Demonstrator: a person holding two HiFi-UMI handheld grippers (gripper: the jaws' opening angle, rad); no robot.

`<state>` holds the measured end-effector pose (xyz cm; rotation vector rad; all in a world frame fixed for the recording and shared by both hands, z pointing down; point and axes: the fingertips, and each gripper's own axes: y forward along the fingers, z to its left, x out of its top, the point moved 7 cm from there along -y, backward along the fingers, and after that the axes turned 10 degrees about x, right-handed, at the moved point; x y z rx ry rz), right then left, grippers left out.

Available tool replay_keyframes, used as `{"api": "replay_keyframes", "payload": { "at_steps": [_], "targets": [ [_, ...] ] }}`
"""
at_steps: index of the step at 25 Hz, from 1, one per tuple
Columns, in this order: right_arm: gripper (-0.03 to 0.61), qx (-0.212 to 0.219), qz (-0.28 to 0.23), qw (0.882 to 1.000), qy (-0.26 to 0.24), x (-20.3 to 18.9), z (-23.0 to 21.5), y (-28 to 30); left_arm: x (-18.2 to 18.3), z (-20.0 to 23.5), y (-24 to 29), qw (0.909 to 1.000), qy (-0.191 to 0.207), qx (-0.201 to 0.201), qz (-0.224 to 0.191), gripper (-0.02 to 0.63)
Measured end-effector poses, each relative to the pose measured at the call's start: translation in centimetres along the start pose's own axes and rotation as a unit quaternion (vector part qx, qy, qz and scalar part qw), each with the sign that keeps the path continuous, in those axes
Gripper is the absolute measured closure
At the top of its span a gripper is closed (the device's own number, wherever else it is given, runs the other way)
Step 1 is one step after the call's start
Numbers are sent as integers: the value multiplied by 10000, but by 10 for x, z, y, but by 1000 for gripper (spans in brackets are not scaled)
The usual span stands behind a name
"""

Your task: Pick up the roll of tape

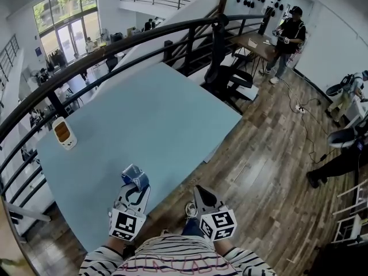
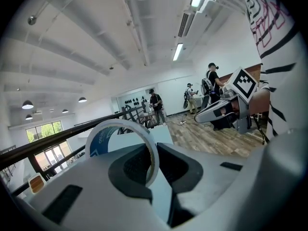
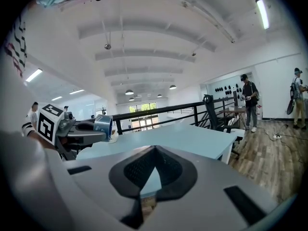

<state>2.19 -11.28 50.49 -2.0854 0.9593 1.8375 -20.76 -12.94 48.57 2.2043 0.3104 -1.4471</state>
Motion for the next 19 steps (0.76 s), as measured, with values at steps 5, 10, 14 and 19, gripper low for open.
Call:
{"api": "replay_keyframes", "payload": {
  "at_steps": [5,10,14,19],
  "targets": [
    [551,-17,15,10000,86,-4,0,-2,-5,-4,-3,10000,-9,-12,40,555],
    [551,-38,33,9999,98,-5,1,-3,-3,-9,-3,9999,6,-105,39,555],
    [551,-69,34,9999,97,-6,-1,-4,-4,-13,3,9998,42,-169,47,555],
    [551,-88,30,9999,90,-4,-3,-4,-2,-14,6,9997,123,-210,67,555]
  ]
}}
